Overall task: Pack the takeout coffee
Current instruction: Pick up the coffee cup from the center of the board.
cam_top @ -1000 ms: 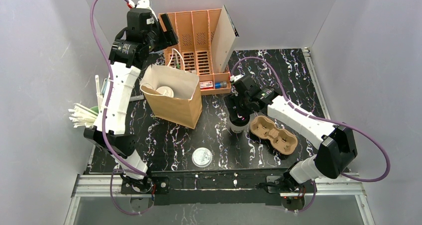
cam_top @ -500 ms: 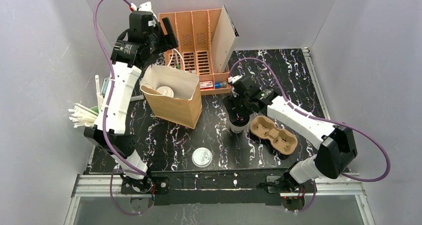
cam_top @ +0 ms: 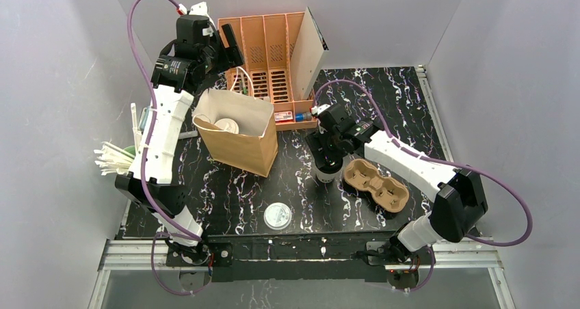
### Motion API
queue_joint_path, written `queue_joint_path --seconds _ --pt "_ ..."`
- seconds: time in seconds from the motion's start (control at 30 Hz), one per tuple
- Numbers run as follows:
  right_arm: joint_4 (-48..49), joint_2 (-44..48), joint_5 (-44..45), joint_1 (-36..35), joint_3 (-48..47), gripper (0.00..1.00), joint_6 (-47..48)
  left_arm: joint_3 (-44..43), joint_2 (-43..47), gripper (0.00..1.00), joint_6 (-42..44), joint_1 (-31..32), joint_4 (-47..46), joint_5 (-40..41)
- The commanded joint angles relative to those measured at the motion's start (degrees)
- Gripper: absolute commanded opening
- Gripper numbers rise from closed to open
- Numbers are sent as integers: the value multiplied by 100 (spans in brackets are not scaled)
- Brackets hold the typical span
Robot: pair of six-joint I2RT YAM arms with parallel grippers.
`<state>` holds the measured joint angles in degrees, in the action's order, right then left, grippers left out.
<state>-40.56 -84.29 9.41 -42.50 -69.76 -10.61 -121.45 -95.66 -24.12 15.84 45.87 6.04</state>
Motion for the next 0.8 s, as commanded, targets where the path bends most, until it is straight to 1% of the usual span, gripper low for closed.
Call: queue_joint_path --seconds 0.0,0.3,0.4,0.5,0.63,0.77 --pt "-66 -52 187 -35 -305 91 76 -6 364 75 83 -55 19 65" --pt "-67 -52 181 -32 -293 80 103 5 381 75 132 -89 31 90" --pt "-67 -52 164 -31 -296 79 110 2 382 75 165 -99 59 93" --pt "-67 -52 149 -32 -302 82 103 -2 397 75 192 -121 80 99" --pt "-84 -46 153 -31 -316 78 103 -1 406 75 226 -128 113 129" --pt "-212 -30 189 -30 -508 76 117 3 424 75 394 -148 236 303"
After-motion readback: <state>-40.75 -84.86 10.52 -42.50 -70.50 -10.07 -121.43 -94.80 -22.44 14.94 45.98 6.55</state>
